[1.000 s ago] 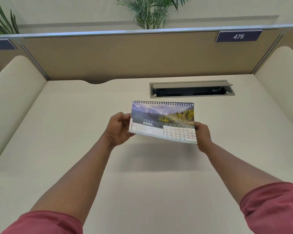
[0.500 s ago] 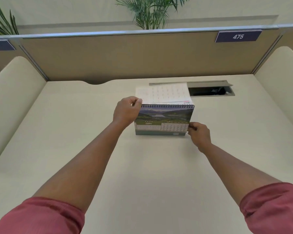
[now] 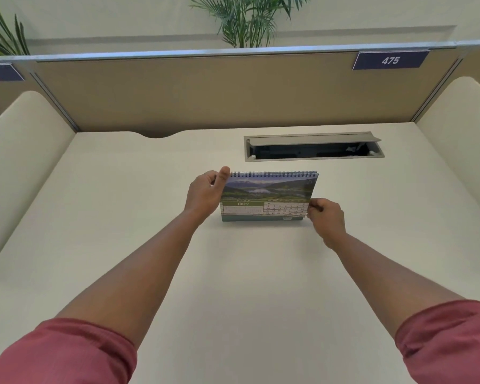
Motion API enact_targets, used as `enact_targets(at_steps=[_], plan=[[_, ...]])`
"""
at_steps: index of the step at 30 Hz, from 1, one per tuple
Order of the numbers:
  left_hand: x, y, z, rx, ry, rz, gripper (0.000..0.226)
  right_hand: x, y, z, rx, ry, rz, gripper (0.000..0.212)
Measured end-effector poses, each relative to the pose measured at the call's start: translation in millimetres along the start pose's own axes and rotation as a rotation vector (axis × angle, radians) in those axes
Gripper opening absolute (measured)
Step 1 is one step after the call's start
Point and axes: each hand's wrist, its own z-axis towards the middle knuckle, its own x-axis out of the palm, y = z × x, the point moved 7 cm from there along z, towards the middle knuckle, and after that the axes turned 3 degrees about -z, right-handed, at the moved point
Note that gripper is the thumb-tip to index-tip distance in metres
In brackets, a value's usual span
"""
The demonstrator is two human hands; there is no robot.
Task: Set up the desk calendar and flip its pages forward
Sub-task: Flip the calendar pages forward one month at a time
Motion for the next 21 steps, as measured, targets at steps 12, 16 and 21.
enact_targets(at_steps=[12,16,21], plan=[[26.7,40.9,-29.9,0.010,-0.112,0.050,0.026,0.6,6.5,-18.2,0.001,-0.087,0.031,0.016],[29.4,42.7,-35.6,0.010,-0.132,0.098,0.022,2.8,7.8,-26.3,-0.037,-0.065,0.007,0.013],[31.2,46.1,-42.0,0.031,-0.171,0.118,0.020,3.8,11.4,-35.3,-0.111,-0.091,-0.032,0.014]])
